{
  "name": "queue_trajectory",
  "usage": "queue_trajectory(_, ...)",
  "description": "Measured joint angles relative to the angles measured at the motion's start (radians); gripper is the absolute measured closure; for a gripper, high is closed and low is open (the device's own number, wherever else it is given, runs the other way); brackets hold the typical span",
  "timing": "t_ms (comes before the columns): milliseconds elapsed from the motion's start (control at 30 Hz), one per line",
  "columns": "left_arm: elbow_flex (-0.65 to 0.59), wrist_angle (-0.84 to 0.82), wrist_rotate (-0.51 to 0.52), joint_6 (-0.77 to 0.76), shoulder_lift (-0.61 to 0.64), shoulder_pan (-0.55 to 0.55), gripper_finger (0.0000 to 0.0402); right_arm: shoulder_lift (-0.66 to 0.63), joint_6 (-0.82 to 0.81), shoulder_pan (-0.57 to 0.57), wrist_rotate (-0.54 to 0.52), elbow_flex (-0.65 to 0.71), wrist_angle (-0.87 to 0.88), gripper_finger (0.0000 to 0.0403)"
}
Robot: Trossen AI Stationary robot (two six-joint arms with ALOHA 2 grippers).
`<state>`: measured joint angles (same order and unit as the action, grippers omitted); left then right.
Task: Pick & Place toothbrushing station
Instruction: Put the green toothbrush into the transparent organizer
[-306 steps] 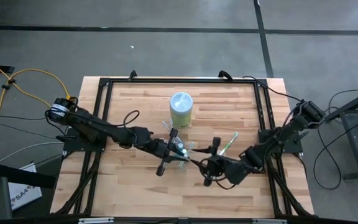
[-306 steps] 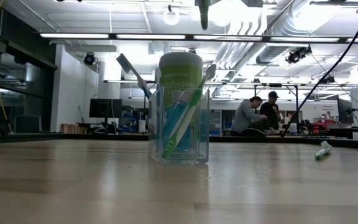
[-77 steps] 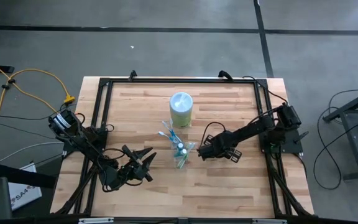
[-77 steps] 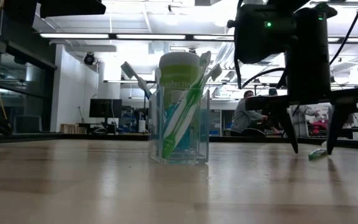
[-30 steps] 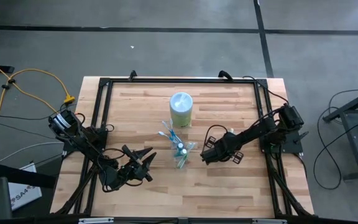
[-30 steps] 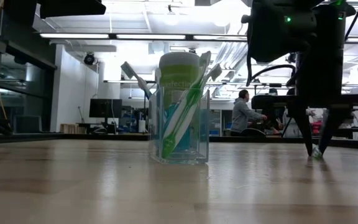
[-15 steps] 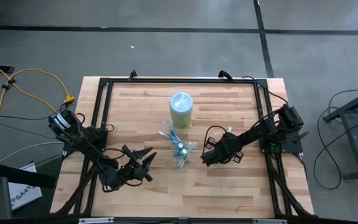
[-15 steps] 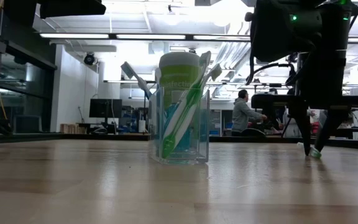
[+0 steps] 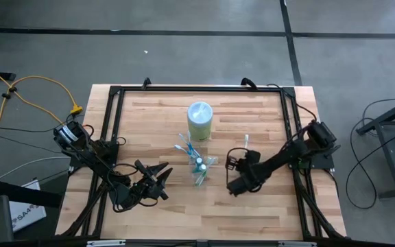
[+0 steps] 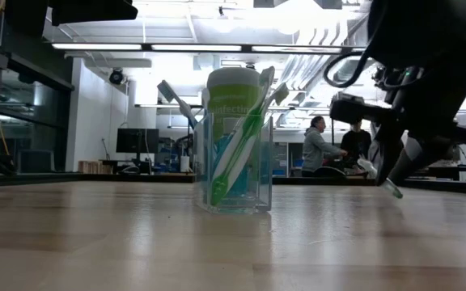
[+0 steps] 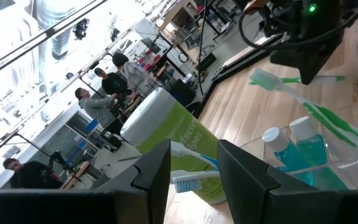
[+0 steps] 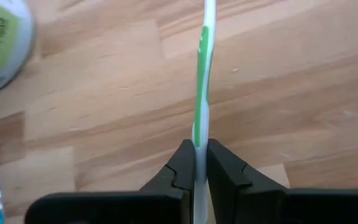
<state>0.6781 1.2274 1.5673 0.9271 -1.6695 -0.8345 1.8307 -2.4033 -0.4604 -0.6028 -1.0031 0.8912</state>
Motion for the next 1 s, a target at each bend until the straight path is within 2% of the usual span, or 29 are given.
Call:
queue_trajectory(200,0.000,0.000,0.000,-0.008,0.000,0.000,0.0275,-0.001,0.035,-0.043,-0.072,0.000,-0.004,0.0389)
queue_trajectory(467,0.000,0.000,-0.025,-0.019,0.000,0.000,0.0275,-0.003,0.191,-0.097,-0.240,-0.002,-0.048,0.0389)
queue_trajectory(767,0.000,0.013,-0.113,-0.068,0.000,0.000,0.0275,-0.004,0.341,-0.144,-0.407,-0.002,-0.043,0.0389)
queue_trajectory(1000,0.000,0.070,-0.159,-0.089,0.000,0.000,0.0275,-0.005,0.428,-0.190,-0.483,-0.002,-0.037,0.0389)
